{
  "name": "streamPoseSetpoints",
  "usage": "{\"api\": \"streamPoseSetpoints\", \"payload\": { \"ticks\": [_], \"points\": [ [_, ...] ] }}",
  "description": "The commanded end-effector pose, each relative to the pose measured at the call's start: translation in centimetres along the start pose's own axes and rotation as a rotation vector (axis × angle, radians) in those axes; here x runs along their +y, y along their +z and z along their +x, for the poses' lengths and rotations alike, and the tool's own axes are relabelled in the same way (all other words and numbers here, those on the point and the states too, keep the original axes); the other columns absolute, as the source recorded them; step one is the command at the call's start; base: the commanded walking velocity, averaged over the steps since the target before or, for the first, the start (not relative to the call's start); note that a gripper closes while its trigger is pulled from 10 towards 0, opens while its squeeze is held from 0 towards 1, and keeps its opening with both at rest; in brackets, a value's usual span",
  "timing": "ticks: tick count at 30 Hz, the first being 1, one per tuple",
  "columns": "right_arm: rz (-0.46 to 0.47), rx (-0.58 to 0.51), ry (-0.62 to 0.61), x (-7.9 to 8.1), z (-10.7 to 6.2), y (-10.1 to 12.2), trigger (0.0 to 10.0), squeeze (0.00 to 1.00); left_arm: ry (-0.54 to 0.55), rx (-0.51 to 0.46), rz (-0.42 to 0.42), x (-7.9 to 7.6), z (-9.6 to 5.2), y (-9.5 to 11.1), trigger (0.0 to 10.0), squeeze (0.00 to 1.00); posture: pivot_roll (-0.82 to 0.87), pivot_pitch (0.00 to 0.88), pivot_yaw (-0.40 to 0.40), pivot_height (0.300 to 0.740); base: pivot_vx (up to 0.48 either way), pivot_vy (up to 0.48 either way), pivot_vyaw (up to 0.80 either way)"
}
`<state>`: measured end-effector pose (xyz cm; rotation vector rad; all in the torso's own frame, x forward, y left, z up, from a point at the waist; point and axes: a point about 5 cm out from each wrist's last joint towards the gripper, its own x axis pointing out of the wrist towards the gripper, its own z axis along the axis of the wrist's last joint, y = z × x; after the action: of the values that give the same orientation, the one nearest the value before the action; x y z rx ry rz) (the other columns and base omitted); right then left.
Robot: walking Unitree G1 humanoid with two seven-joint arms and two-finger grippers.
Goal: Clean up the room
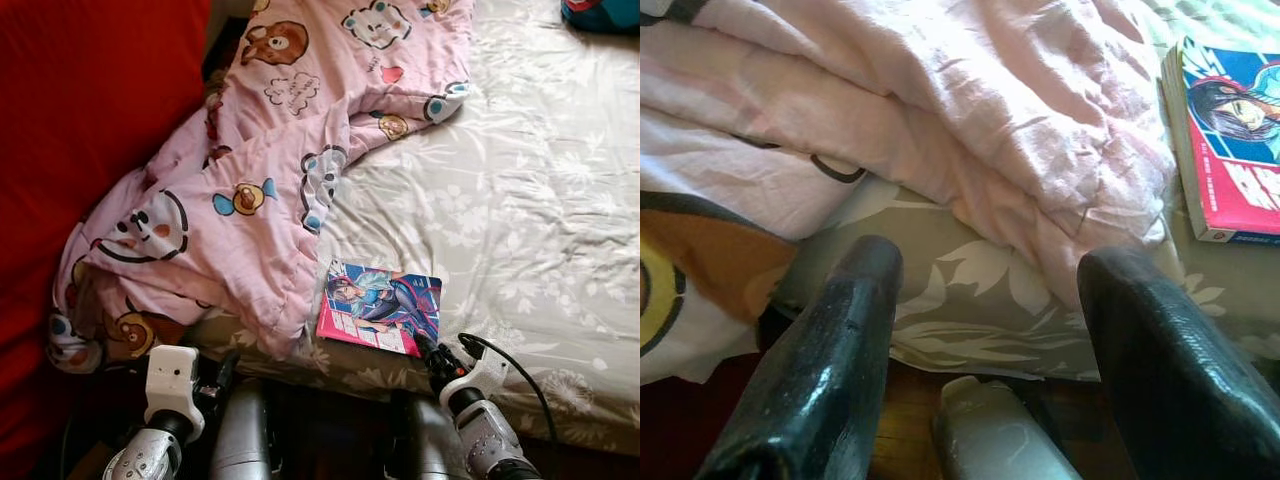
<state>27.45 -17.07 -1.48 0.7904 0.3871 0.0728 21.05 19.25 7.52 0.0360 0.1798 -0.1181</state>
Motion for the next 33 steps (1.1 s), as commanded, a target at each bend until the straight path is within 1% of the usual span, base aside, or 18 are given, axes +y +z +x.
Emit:
{"api": "streamPoseSetpoints", "payload": {
  "ticks": [1,4,6,7,10,12,13,14,16,20,22,26,28,31,33],
  "points": [
    [0.057,0.084,0.013,-0.2,-0.7,-2.1,10.0,0.00,0.013,0.032,0.003,0.3,-0.6,-0.5,10.0,0.00,0.15,0.338,0.012,0.616,0.000,0.000,0.00],
    [0.060,0.127,0.036,0.1,-0.7,-2.9,10.0,0.00,0.018,0.035,0.004,0.4,-0.8,-0.5,10.0,0.00,0.15,0.342,0.013,0.616,0.000,0.000,0.00],
    [0.060,0.135,0.042,0.2,-0.7,-3.0,10.0,0.00,0.020,0.037,0.004,0.4,-0.9,-0.5,10.0,0.00,0.15,0.342,0.013,0.616,0.000,0.000,0.00],
    [0.084,0.130,0.042,0.1,-0.8,-3.0,10.0,0.00,0.021,0.039,0.004,0.4,-1.1,-0.5,10.0,0.00,0.16,0.347,0.013,0.616,0.000,0.000,0.00],
    [0.130,0.098,0.022,-0.3,-0.9,-2.7,10.0,0.00,0.023,0.040,0.003,0.3,-1.3,-0.5,10.0,0.00,0.17,0.354,0.015,0.616,0.000,0.000,0.00],
    [0.222,0.034,-0.024,-1.0,-1.0,-1.8,10.0,0.00,0.023,0.038,0.002,0.2,-1.3,-0.3,10.0,0.00,0.18,0.362,0.017,0.616,0.000,0.000,0.00],
    [0.222,0.034,-0.024,-1.0,-1.0,-1.8,10.0,0.00,0.023,0.038,0.002,0.2,-1.3,-0.3,10.0,0.00,0.18,0.362,0.017,0.616,0.000,0.000,0.00],
    [0.264,0.001,-0.029,-1.2,-1.0,-1.4,10.0,0.00,0.024,0.035,0.002,0.2,-1.3,-0.2,10.0,0.00,0.18,0.368,0.017,0.616,0.000,0.000,0.00],
    [0.320,-0.048,-0.052,-1.6,-1.2,-0.8,10.0,0.00,0.025,0.032,0.002,0.2,-1.3,0.0,10.0,0.00,0.18,0.374,0.018,0.616,0.000,0.000,0.00],
    [0.358,-0.072,-0.079,-2.0,-1.3,-0.5,10.0,0.00,0.027,0.031,0.002,0.1,-1.4,0.1,10.0,0.00,0.19,0.381,0.020,0.616,0.000,0.000,0.00],
    [0.363,-0.044,-0.076,-1.5,-1.0,-1.0,10.0,0.00,0.024,0.025,0.003,0.1,-1.3,0.4,10.0,0.00,0.19,0.386,0.021,0.616,0.000,0.000,0.00],
    [0.370,-0.012,-0.031,-0.5,-0.5,-1.6,10.0,0.00,0.023,0.020,0.004,0.0,-1.4,0.6,10.0,0.00,0.20,0.386,0.025,0.616,0.000,0.000,0.00],
    [0.380,0.018,0.008,0.5,-0.1,-2.1,10.0,0.00,0.025,0.021,0.006,0.1,-1.4,0.7,10.0,0.00,0.20,0.384,0.026,0.616,0.000,0.000,0.00],
    [0.382,0.051,0.047,1.4,0.3,-2.6,10.0,0.00,0.028,0.021,0.009,0.2,-1.5,0.8,10.0,0.00,0.21,0.385,0.028,0.616,0.000,0.000,0.00],
    [0.387,0.064,0.063,1.8,0.4,-2.8,10.0,0.00,0.029,0.021,0.010,0.2,-1.5,0.8,10.0,0.00,0.21,0.388,0.030,0.616,0.000,0.000,0.00]
  ]
}}
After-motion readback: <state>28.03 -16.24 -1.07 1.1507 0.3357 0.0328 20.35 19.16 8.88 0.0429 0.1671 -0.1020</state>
